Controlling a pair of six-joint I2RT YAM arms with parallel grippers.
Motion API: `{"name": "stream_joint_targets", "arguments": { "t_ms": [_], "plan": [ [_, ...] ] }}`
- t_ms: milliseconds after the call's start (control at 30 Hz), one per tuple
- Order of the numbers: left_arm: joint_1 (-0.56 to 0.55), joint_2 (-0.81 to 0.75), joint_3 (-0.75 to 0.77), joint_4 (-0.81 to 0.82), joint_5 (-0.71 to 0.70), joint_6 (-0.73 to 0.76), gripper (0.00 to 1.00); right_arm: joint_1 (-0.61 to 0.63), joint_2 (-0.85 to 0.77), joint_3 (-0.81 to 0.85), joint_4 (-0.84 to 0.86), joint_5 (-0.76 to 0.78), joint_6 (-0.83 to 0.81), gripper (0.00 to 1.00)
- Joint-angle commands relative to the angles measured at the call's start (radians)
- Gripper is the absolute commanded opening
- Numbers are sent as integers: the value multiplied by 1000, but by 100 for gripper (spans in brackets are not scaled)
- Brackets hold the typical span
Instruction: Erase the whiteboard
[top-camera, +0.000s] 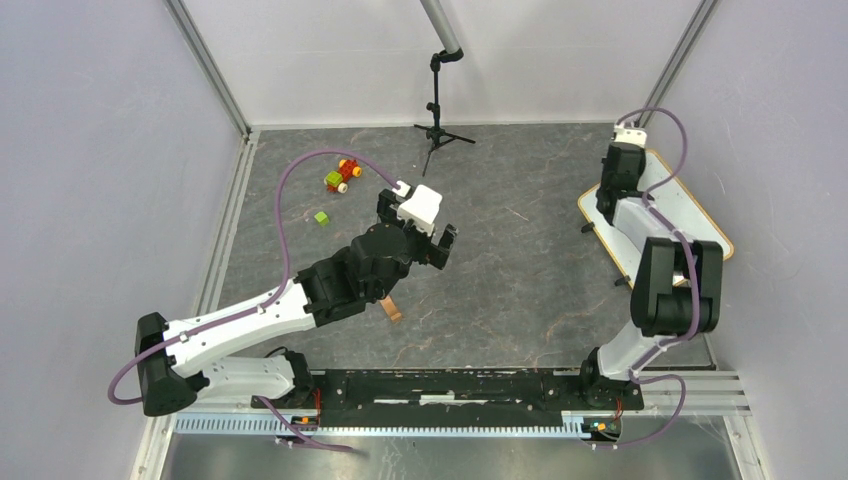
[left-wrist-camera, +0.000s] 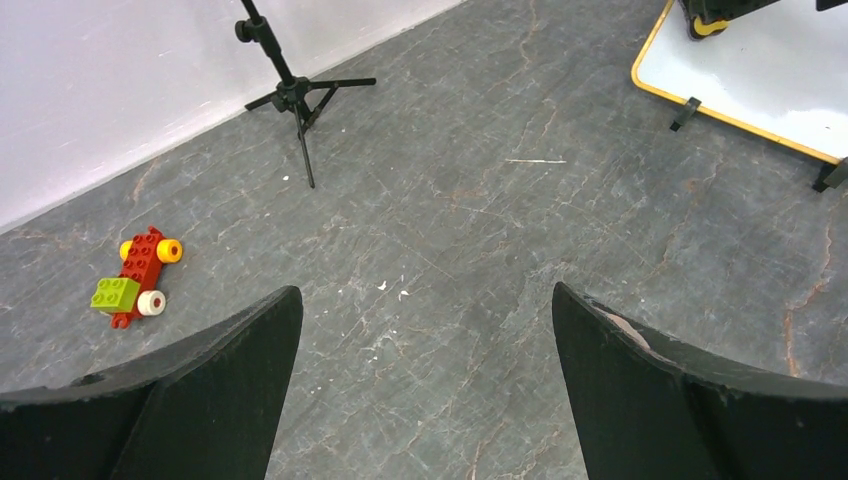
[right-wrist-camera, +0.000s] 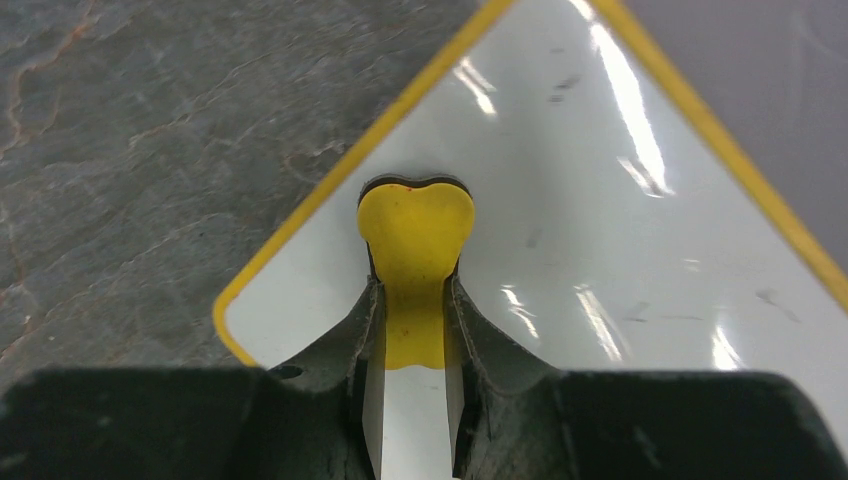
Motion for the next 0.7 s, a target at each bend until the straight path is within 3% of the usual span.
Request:
{"name": "stream_joint_targets", "arguments": {
  "t_ms": [0, 167, 667],
  "plan": [
    [-8, -14, 51, -17, -50, -38, 100, 11, -2, 85, -32, 34, 1, 24],
    [-7, 1, 65, -16, -45, -41, 100, -6, -81, 90, -32, 162, -21, 25],
    [-7, -20, 54, -27, -19, -69, 100, -89, -76, 107, -42, 220, -77, 25]
  ]
}}
